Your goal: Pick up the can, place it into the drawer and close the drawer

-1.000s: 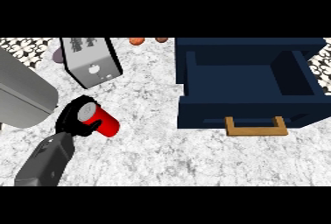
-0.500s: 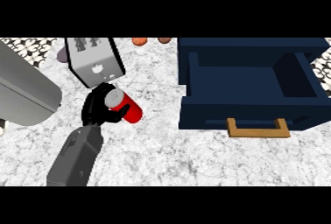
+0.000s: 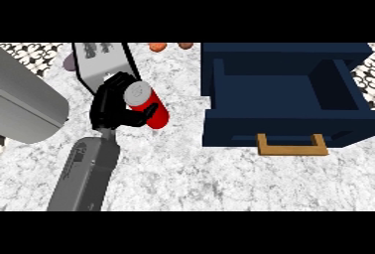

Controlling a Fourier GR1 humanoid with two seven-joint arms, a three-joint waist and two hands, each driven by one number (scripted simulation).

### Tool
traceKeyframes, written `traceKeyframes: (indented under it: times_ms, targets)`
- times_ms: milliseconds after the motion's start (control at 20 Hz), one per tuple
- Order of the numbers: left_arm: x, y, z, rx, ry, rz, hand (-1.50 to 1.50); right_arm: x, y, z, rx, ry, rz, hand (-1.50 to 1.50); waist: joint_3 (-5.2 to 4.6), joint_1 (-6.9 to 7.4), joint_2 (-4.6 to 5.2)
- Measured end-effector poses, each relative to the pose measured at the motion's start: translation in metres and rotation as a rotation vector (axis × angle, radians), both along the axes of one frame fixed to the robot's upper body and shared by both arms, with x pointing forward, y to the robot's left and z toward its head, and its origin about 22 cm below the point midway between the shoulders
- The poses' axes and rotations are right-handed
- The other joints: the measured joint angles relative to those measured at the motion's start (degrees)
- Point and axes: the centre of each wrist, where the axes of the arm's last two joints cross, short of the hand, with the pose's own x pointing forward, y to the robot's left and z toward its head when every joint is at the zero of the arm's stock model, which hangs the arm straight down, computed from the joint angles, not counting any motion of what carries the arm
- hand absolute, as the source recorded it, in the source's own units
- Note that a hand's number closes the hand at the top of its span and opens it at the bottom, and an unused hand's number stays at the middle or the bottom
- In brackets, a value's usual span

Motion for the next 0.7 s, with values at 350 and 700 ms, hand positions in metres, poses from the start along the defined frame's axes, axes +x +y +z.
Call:
traceKeyframes:
  times_ms: [350,700]
  targets:
    - [-0.002,-0.029,0.066,0.030,-0.028,0.006,1.50,0.002,0.002,-0.001,0.011,-0.004,0.010,-1.50,-0.04,-0.60,0.26]
    - [0.012,-0.066,0.107,0.057,-0.047,0.002,1.50,0.008,0.001,-0.002,0.006,-0.005,0.020,-1.50,-0.06,-1.07,0.46]
